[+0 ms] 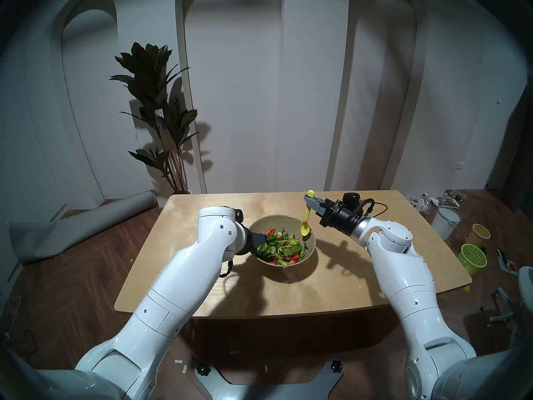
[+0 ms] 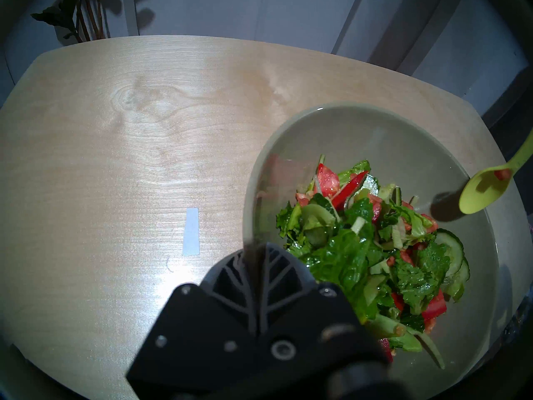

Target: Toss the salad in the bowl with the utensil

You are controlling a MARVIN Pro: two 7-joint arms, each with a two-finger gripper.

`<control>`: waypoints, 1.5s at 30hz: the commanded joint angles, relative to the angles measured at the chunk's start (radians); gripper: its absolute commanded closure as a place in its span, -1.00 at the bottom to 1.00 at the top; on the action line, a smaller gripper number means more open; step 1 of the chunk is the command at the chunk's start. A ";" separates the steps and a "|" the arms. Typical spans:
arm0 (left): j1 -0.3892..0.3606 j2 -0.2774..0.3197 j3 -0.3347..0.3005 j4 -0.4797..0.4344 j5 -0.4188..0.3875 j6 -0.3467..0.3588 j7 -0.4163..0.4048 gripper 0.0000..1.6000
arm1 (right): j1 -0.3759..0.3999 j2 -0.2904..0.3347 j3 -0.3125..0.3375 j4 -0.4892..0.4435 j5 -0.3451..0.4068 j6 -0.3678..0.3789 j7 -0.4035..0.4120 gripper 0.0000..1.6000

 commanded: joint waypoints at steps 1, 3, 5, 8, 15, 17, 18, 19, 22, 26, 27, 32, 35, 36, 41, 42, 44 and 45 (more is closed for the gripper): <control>-0.004 -0.003 -0.004 -0.004 -0.005 -0.001 0.028 1.00 | -0.034 -0.025 -0.022 -0.059 -0.027 0.045 -0.060 1.00; -0.004 -0.003 -0.004 -0.004 -0.005 -0.001 0.028 1.00 | -0.041 -0.029 -0.031 -0.058 -0.032 0.051 -0.065 1.00; -0.004 -0.003 -0.004 -0.004 -0.005 -0.001 0.029 1.00 | -0.050 -0.038 -0.032 -0.059 -0.028 0.067 -0.076 1.00; -0.004 -0.003 -0.004 -0.004 -0.005 -0.001 0.029 1.00 | -0.062 -0.051 -0.035 -0.065 -0.019 0.089 -0.081 1.00; -0.004 -0.002 -0.003 -0.004 -0.004 -0.001 0.026 1.00 | -0.090 -0.089 -0.035 -0.092 0.024 0.156 -0.091 1.00; -0.004 -0.002 -0.003 -0.004 -0.004 -0.001 0.025 1.00 | -0.096 -0.104 -0.029 -0.090 0.044 0.179 -0.099 1.00; -0.004 -0.002 -0.003 -0.004 -0.004 -0.001 0.026 1.00 | -0.099 -0.110 -0.028 -0.092 0.047 0.184 -0.107 1.00; -0.004 -0.002 -0.003 -0.004 -0.004 -0.001 0.025 1.00 | -0.104 -0.118 -0.026 -0.093 0.052 0.187 -0.113 1.00; -0.004 -0.002 -0.003 -0.004 -0.003 -0.001 0.025 1.00 | -0.121 -0.144 -0.013 -0.104 0.073 0.211 -0.140 1.00; -0.004 -0.002 -0.003 -0.003 -0.003 -0.001 0.024 1.00 | -0.143 -0.181 0.005 -0.117 0.095 0.208 -0.175 1.00; -0.004 -0.002 -0.003 -0.003 -0.003 -0.001 0.024 1.00 | -0.150 -0.194 0.015 -0.121 0.105 0.212 -0.191 1.00; -0.004 -0.001 -0.003 -0.003 -0.002 -0.001 0.022 1.00 | -0.176 -0.226 0.043 -0.171 0.130 0.216 -0.239 1.00; -0.004 -0.001 -0.002 -0.003 -0.001 -0.001 0.021 1.00 | -0.188 -0.246 0.063 -0.202 0.149 0.218 -0.266 1.00; -0.004 -0.001 -0.003 -0.003 -0.001 -0.001 0.021 1.00 | -0.188 -0.252 0.071 -0.207 0.159 0.225 -0.274 1.00; -0.004 -0.001 -0.003 -0.003 -0.001 -0.001 0.020 1.00 | -0.172 -0.258 0.087 -0.224 0.165 0.220 -0.304 1.00; -0.004 -0.001 -0.003 -0.003 -0.001 -0.001 0.020 1.00 | -0.173 -0.263 0.092 -0.228 0.173 0.227 -0.310 1.00; -0.004 -0.001 -0.003 -0.003 -0.002 -0.001 0.022 1.00 | -0.174 -0.263 0.097 -0.237 0.174 0.226 -0.320 1.00; -0.004 -0.001 -0.003 -0.003 -0.002 -0.001 0.022 1.00 | -0.175 -0.269 0.104 -0.241 0.181 0.231 -0.327 1.00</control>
